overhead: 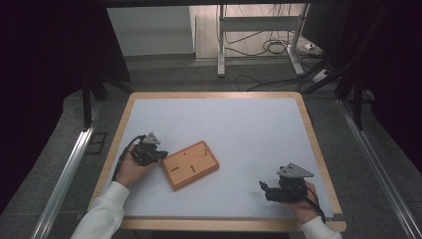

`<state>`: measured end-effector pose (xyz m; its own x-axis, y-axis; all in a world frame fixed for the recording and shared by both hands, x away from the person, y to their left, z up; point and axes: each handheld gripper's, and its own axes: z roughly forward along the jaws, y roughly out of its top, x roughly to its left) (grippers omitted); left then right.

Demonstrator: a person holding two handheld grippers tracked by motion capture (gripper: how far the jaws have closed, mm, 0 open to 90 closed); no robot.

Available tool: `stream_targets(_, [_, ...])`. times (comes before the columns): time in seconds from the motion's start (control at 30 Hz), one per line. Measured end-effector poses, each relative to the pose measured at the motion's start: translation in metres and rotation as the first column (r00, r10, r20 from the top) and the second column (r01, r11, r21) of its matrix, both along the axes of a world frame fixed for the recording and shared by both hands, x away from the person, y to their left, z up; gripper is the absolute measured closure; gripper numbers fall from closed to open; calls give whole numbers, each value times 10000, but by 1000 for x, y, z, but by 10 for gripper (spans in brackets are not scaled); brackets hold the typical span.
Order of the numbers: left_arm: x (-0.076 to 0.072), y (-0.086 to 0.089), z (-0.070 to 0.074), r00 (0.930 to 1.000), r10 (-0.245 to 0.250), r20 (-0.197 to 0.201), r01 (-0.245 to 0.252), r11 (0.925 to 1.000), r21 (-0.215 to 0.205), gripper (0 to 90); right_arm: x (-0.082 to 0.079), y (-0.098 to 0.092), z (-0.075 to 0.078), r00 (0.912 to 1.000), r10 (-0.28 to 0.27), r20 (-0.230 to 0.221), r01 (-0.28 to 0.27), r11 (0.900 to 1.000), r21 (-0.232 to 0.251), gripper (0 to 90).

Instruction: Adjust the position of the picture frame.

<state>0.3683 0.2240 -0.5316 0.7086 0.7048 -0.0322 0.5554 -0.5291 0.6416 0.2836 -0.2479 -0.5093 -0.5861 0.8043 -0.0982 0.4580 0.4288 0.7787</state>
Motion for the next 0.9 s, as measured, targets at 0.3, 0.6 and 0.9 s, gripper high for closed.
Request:
stream_targets(0.3, [-18,-9,-1,9989,-467,-46,466,9986,-257,900,0,-1,1,10000,-57,38,57,10000,24,103])
stream_targets(0.6, [-31,-17,0,9965,-831,-41,830,9964,-176,900,-1,1,1,10000,10,53,-9,10000,-35,104])
stream_targets(0.9, [-43,-24,4,9933,-1148,86,1150,9931,-244,900,-1,1,1,10000,28,67,-28,10000,-72,104])
